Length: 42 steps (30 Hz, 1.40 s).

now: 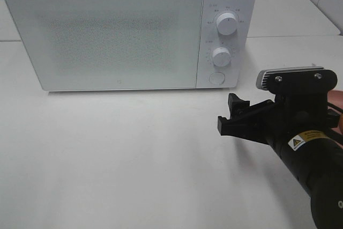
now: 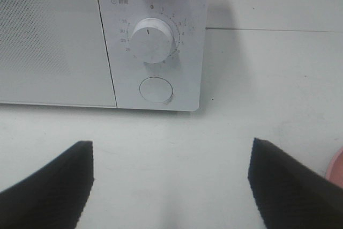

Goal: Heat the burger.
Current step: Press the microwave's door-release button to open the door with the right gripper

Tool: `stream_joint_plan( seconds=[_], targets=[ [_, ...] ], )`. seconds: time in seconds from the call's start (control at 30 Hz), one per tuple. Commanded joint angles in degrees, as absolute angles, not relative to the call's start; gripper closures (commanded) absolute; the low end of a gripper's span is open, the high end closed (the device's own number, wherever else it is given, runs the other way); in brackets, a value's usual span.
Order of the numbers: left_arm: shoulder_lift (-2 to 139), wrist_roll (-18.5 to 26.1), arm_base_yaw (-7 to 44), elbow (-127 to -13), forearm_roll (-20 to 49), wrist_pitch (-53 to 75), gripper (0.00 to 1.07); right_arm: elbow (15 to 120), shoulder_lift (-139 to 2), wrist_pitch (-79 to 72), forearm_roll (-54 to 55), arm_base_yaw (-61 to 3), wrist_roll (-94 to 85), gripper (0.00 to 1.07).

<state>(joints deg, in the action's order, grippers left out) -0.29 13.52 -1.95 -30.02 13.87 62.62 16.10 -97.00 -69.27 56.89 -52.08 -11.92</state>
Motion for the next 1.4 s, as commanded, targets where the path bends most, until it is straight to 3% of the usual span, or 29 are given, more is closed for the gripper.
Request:
stream_joint_plan(
  seconds=[0.03, 0.33, 0.63, 1.07, 1.4],
  targets=[
    [-1.7, 13.1, -1.8, -29.9, 14.0, 62.2, 0.07, 16.1, -96.9, -74.4, 56.9, -52.2, -6.8, 0.31],
    [-1.7, 13.1, -1.8, -29.9, 14.0, 62.2, 0.07, 16.1, -96.9, -73.4, 57.0, -52.2, 16.6, 0.37],
    [-1.7, 13.1, -1.8, -29.9, 14.0, 62.2, 0.07, 16.1, -96.9, -71.3, 57.0, -52.2, 42.3, 0.53],
    [-1.7, 13.1, -1.8, -29.9, 14.0, 62.2, 0.07, 16.1, -96.9, -70.5, 57.0, -52.2, 68.8, 1.03],
    [-1.7, 13.1, -1.8, -29.9, 14.0, 62.2, 0.07, 18.6, -100.5, -67.8, 58.5, -52.0, 69.6, 1.07]
  ],
)
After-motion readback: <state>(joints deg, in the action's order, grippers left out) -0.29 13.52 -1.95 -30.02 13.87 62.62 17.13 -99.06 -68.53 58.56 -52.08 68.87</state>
